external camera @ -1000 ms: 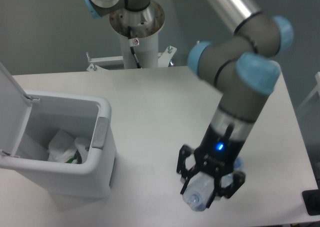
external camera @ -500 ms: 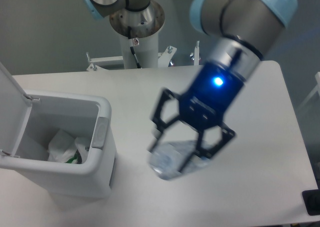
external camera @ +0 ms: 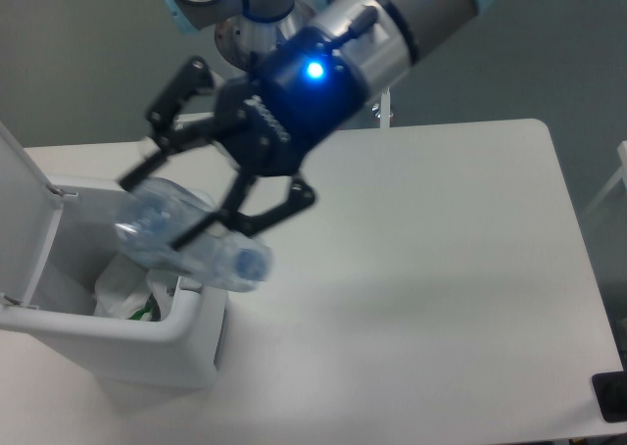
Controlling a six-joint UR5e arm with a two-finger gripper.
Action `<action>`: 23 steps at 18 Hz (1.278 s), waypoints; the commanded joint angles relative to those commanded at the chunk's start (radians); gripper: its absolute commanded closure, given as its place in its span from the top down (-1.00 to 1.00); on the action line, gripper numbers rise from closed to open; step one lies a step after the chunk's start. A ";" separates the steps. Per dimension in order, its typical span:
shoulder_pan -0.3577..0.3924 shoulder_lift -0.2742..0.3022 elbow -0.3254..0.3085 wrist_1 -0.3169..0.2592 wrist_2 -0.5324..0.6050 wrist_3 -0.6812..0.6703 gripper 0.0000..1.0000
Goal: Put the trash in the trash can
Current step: 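Carry the water bottle over the open trash can, then open the gripper to drop the bottle into the trash can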
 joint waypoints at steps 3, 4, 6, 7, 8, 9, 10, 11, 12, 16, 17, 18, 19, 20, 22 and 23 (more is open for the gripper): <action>-0.038 0.002 -0.029 0.002 -0.008 0.006 -0.65; -0.052 0.002 -0.034 0.002 -0.020 0.005 -0.65; -0.063 0.003 -0.063 0.002 -0.032 0.002 -0.63; -0.065 0.009 -0.075 0.002 -0.032 0.002 -0.63; -0.066 0.012 -0.080 0.002 -0.032 0.002 -0.62; -0.075 0.011 -0.081 0.002 -0.032 0.002 -0.61; -0.084 0.008 -0.083 0.002 -0.032 0.005 -0.59; -0.086 0.005 -0.086 0.002 -0.032 0.009 -0.53; -0.086 0.002 -0.088 0.003 -0.032 0.012 -0.40; -0.086 0.005 -0.130 0.040 -0.032 0.037 1.00; -0.086 0.009 -0.144 0.040 -0.032 0.037 1.00; -0.086 0.012 -0.157 0.040 -0.031 0.037 1.00; -0.084 0.015 -0.164 0.041 -0.031 0.038 1.00; -0.081 0.014 -0.166 0.040 -0.029 0.037 1.00; -0.071 0.014 -0.167 0.040 -0.023 0.034 1.00; -0.062 0.014 -0.170 0.040 -0.020 0.034 1.00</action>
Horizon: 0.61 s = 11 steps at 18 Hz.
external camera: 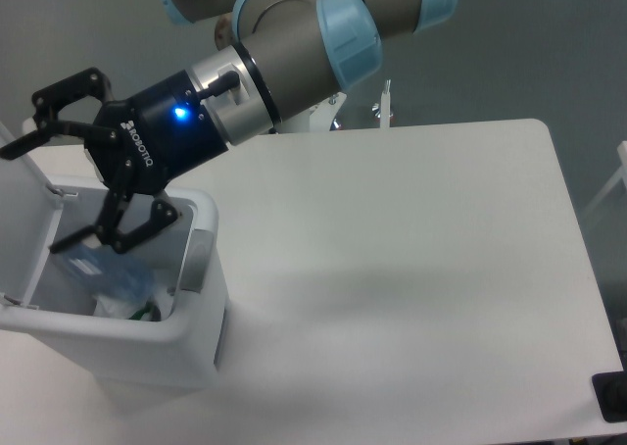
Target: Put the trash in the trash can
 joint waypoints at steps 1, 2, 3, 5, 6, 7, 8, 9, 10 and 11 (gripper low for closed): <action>0.015 0.000 -0.003 0.002 0.003 0.002 1.00; 0.035 0.000 -0.002 0.000 0.005 0.002 1.00; 0.064 0.000 0.000 0.003 0.009 0.002 1.00; 0.132 0.000 0.000 0.003 0.043 0.005 1.00; 0.167 -0.002 0.000 0.003 0.072 0.008 1.00; 0.202 0.000 0.003 0.003 0.106 0.017 1.00; 0.236 -0.003 0.008 0.003 0.136 0.041 1.00; 0.262 -0.006 0.006 0.003 0.162 0.076 1.00; 0.281 -0.009 0.003 0.003 0.196 0.109 1.00; 0.298 -0.012 0.003 0.003 0.240 0.133 1.00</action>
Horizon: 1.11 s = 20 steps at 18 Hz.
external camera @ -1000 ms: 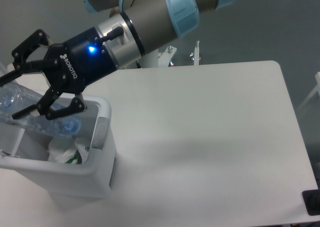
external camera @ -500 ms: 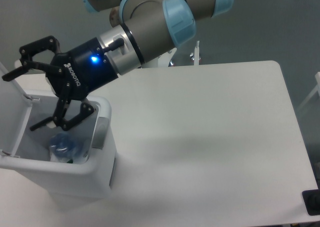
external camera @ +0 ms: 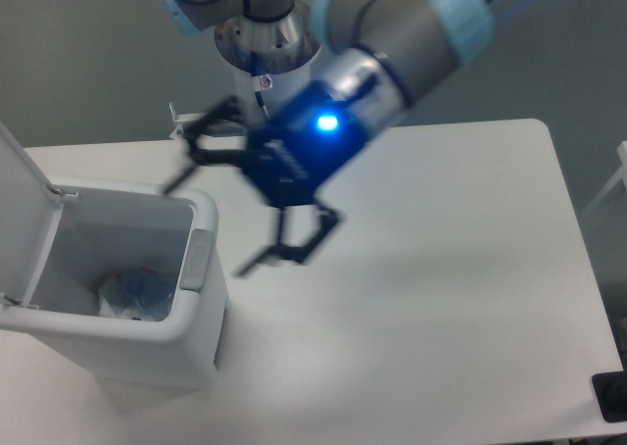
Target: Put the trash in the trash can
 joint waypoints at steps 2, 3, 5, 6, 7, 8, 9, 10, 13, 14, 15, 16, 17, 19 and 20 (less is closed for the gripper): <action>0.023 -0.002 -0.002 -0.003 0.139 0.058 1.00; 0.025 -0.002 -0.003 -0.003 0.252 0.093 1.00; 0.028 -0.002 -0.002 -0.008 0.441 0.144 1.00; 0.028 -0.003 -0.003 -0.008 0.506 0.151 1.00; 0.028 -0.006 -0.005 -0.012 0.569 0.158 1.00; 0.028 -0.008 -0.012 -0.017 0.630 0.172 1.00; 0.032 -0.006 -0.026 -0.018 0.680 0.202 1.00; 0.035 -0.008 -0.038 -0.028 0.715 0.256 1.00; 0.055 -0.017 -0.051 -0.096 0.815 0.394 1.00; 0.057 -0.018 -0.051 -0.112 0.853 0.431 1.00; 0.060 -0.018 -0.058 -0.127 0.893 0.466 1.00; 0.077 -0.021 -0.067 -0.135 0.922 0.503 1.00; 0.091 -0.023 -0.072 -0.149 0.942 0.537 1.00; 0.092 -0.029 -0.071 -0.173 0.980 0.598 1.00; 0.092 -0.029 -0.071 -0.175 0.997 0.615 1.00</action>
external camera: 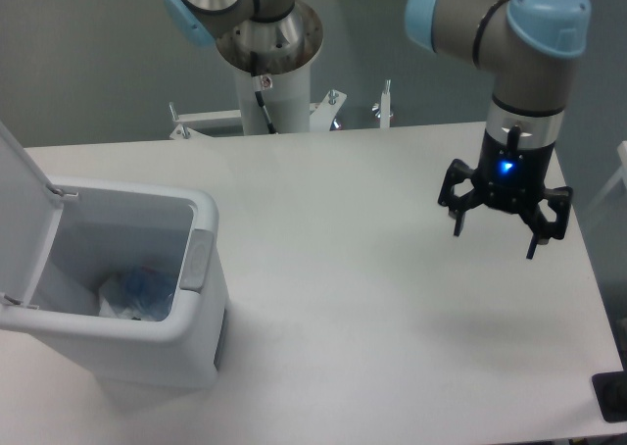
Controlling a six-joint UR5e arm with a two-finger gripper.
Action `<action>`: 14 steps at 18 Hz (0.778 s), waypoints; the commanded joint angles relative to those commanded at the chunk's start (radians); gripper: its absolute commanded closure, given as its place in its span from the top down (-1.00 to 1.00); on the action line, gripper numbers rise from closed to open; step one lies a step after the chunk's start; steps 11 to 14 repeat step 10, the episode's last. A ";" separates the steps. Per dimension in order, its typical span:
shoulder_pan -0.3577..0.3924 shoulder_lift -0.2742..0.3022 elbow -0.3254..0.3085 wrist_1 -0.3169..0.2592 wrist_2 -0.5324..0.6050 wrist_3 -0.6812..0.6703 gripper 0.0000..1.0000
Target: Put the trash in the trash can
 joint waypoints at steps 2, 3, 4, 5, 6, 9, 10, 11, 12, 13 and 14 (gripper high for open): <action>0.000 -0.003 -0.002 -0.002 0.005 0.006 1.00; 0.000 -0.003 -0.002 -0.002 0.005 0.006 1.00; 0.000 -0.003 -0.002 -0.002 0.005 0.006 1.00; 0.000 -0.003 -0.002 -0.002 0.005 0.005 1.00; 0.000 -0.003 -0.002 -0.002 0.006 0.005 1.00; -0.002 -0.003 -0.002 -0.003 0.008 0.005 1.00; -0.002 -0.003 -0.002 -0.003 0.008 0.005 1.00; -0.002 -0.003 -0.002 -0.003 0.008 0.005 1.00; -0.002 -0.003 -0.002 -0.003 0.008 0.005 1.00; -0.002 -0.003 -0.002 -0.003 0.008 0.005 1.00; -0.002 -0.003 -0.002 -0.003 0.008 0.005 1.00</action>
